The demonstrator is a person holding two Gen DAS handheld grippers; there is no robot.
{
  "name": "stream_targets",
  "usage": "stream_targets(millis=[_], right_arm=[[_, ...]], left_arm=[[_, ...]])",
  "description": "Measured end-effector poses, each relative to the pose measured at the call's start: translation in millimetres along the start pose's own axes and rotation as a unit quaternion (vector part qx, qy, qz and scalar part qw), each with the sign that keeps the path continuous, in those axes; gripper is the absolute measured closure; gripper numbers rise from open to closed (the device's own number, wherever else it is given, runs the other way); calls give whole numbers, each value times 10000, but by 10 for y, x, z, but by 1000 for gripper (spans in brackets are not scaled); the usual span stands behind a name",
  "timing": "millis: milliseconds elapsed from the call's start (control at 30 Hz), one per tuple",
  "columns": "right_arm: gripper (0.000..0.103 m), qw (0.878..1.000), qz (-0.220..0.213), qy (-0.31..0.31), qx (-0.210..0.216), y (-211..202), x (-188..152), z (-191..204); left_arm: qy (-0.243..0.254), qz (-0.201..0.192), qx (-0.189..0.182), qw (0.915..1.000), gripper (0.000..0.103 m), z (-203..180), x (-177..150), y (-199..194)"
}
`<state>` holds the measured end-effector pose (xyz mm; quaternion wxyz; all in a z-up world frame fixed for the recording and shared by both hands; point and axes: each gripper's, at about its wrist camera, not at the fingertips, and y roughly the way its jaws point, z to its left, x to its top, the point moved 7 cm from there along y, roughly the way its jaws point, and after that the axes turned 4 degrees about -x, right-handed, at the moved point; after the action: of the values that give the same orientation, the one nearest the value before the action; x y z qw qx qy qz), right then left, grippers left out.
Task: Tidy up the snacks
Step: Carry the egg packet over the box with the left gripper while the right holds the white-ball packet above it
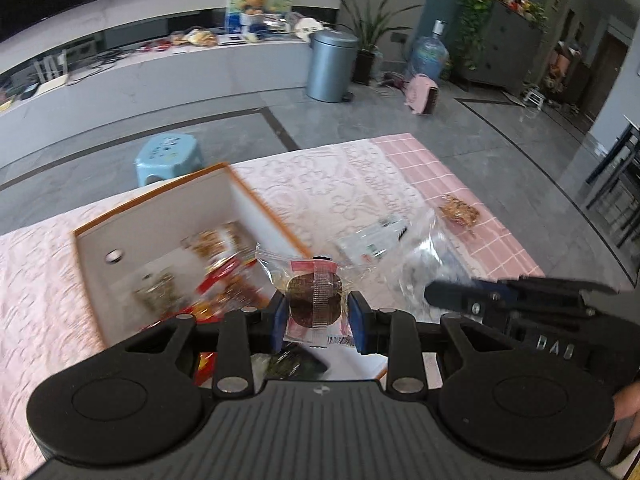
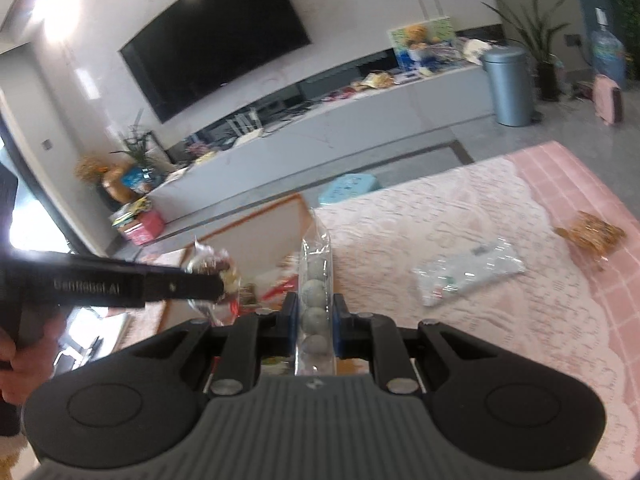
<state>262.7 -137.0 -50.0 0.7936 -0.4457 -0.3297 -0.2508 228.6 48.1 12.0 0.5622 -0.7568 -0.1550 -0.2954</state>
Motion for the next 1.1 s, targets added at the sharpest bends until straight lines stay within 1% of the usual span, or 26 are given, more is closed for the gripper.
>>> stream_targets(millis=[100, 167, 333, 467, 567, 733, 900, 1033, 1100], right_arm=[[90, 9998, 39, -116, 184, 51, 8, 235], [90, 9993, 104, -192, 302, 115, -5, 388], [90, 9975, 284, -560, 325, 313, -44, 691], [90, 9947, 416, -927, 146, 508, -73, 808], [90, 9923, 549, -1109, 8, 686, -120, 811], [90, 9841, 794, -1568, -236, 944, -217, 826], [90, 9767, 1052, -1832, -391, 1171, -333, 821], [90, 9679, 1166, -2095, -749, 1302, -407, 789], [90, 9637, 1216, -2218, -849, 1350, -448, 783]], left_arm=[[8, 50, 162, 9999, 68, 123, -118, -53], [11, 115, 173, 9998, 68, 191, -183, -52], [232, 291, 265, 9990, 68, 294, -299, 26], [383, 489, 258, 9977, 68, 373, -418, 139], [547, 652, 393, 9956, 68, 445, -488, 260], [660, 1010, 473, 9916, 68, 575, -604, 452], [984, 1303, 580, 9849, 68, 590, -685, 591], [1203, 1516, 700, 9786, 68, 617, -725, 682], [1293, 1613, 758, 9755, 68, 636, -745, 726]])
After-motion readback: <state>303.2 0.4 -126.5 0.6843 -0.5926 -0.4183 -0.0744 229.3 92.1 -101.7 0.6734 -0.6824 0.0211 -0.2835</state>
